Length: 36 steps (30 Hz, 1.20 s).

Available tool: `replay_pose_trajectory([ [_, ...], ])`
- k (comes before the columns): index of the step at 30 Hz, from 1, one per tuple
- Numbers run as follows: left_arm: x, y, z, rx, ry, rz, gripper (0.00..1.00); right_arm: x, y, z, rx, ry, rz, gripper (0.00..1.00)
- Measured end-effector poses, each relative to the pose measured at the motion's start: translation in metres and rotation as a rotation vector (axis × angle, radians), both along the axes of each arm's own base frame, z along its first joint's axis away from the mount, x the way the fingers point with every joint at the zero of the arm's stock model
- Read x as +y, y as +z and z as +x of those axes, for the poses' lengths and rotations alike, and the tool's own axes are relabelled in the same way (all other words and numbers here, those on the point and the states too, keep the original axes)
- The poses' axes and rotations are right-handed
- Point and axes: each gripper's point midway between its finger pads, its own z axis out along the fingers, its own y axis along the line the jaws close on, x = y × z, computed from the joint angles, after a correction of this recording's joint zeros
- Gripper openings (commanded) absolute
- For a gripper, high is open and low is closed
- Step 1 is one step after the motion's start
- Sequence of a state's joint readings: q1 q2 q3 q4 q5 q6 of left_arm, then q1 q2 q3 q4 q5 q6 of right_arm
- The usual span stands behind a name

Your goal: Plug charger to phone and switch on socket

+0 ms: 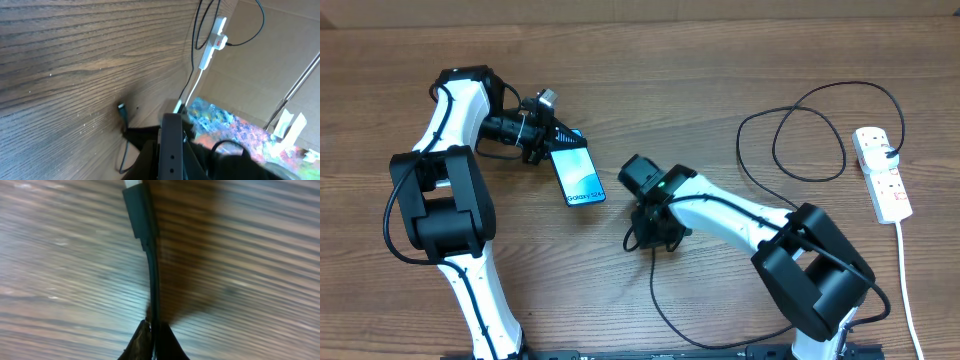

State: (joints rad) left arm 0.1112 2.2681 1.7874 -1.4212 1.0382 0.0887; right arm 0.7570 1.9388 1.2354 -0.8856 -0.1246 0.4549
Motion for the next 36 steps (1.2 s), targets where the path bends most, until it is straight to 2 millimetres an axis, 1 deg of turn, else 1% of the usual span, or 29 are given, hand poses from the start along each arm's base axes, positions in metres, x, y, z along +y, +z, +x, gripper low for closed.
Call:
replay_pose_trajectory([
  [2,0.000,0.000,0.000,-0.001,0.000,0.000,0.04,-0.014,0.000,0.003,0.019,-0.020,-0.031,0.04],
  [5,0.000,-0.001,0.000,-0.002,-0.001,0.003,0.04,-0.051,0.001,0.010,0.030,-0.055,-0.135,0.04],
  [7,0.000,-0.001,0.000,-0.003,-0.001,0.004,0.04,-0.078,0.001,0.020,0.018,-0.097,-0.208,0.04],
  [9,0.000,-0.001,0.000,-0.004,-0.001,0.004,0.04,-0.107,0.002,0.035,-0.004,-0.152,-0.266,0.04],
  [13,0.000,-0.001,0.001,-0.006,-0.001,0.004,0.04,-0.145,0.003,0.054,-0.019,-0.241,-0.307,0.04],
  [14,0.000,-0.001,0.001,-0.008,-0.001,0.004,0.04,-0.150,0.003,0.056,-0.018,-0.255,-0.308,0.04],
  [15,0.000,-0.001,0.001,-0.009,-0.001,0.004,0.04,-0.154,0.003,0.058,-0.015,-0.270,-0.307,0.07],
  [16,0.000,-0.001,0.001,-0.011,-0.001,0.004,0.04,-0.157,0.003,0.059,-0.012,-0.278,-0.305,0.21],
  [17,0.001,-0.001,0.002,-0.014,-0.001,0.005,0.04,-0.157,0.003,0.059,-0.008,-0.283,-0.301,0.45],
  [18,0.001,-0.001,0.002,-0.016,-0.001,0.005,0.04,-0.157,0.003,0.058,-0.006,-0.279,-0.299,0.59],
  [19,0.001,-0.001,0.003,-0.019,-0.001,0.005,0.04,-0.156,0.003,0.058,-0.005,-0.277,-0.296,0.62],
  [24,0.001,-0.001,0.003,-0.019,-0.001,0.005,0.04,-0.154,0.002,0.064,-0.029,-0.263,-0.287,0.62],
  [28,0.001,-0.001,0.003,-0.019,-0.001,0.005,0.04,-0.156,0.001,0.080,-0.082,-0.289,-0.261,0.52],
  [31,0.001,-0.001,0.003,-0.019,-0.001,0.005,0.04,-0.164,0.001,0.094,-0.116,-0.327,-0.242,0.45],
  [36,0.001,-0.001,0.003,-0.019,-0.001,0.005,0.04,-0.173,0.001,0.104,-0.125,-0.380,-0.206,0.37],
])
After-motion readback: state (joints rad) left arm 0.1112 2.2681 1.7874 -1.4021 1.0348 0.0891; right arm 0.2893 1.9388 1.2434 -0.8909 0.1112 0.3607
